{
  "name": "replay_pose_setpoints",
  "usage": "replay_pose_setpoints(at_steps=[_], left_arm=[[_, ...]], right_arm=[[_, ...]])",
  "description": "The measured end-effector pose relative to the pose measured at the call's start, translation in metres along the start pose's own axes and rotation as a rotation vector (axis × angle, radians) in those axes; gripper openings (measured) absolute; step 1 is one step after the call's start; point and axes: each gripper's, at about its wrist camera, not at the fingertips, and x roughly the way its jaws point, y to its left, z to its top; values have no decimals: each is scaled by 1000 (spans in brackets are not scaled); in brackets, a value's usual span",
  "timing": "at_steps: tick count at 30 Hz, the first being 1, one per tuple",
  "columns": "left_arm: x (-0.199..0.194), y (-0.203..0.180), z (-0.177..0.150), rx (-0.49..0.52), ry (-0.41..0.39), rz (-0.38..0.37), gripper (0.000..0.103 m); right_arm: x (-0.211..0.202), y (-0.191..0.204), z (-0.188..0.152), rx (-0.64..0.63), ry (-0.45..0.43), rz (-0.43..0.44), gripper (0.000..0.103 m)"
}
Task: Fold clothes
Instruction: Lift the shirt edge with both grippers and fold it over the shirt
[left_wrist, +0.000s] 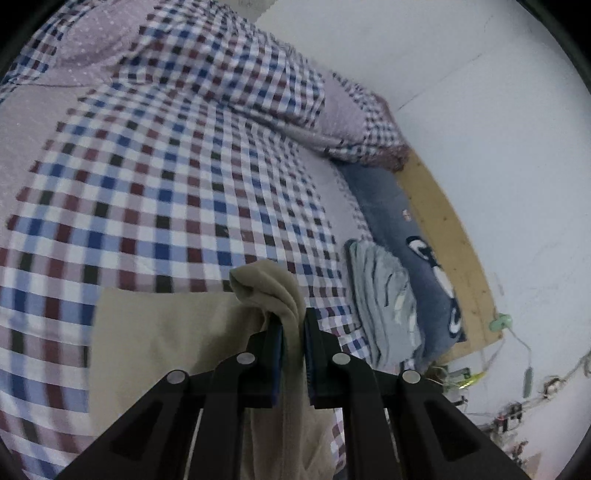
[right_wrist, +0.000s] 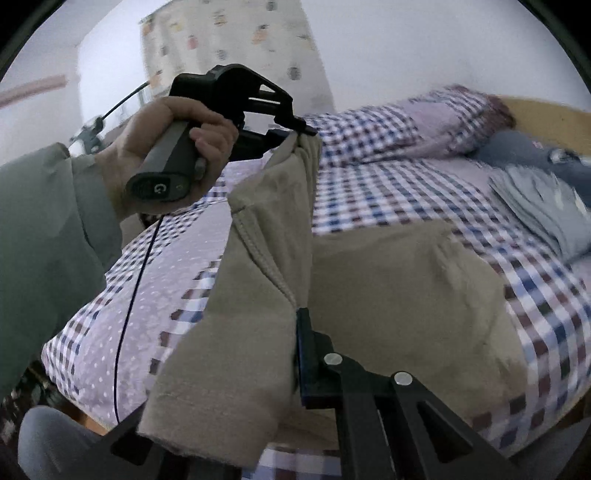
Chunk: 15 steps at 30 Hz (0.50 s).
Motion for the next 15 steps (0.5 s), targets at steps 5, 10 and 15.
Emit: replay_pose_setpoints(at_steps=[5, 10, 15], left_arm=[[59, -19, -12, -23, 26, 62, 9], [112, -26, -21, -58, 62, 117, 9], [143, -27, -27, -97, 79, 156, 9]], right_arm=[[-8, -51, -6, 118, 11, -27, 2], [-9, -96, -13, 219, 29, -58, 2], [-6, -130, -22, 295, 52, -76, 2]])
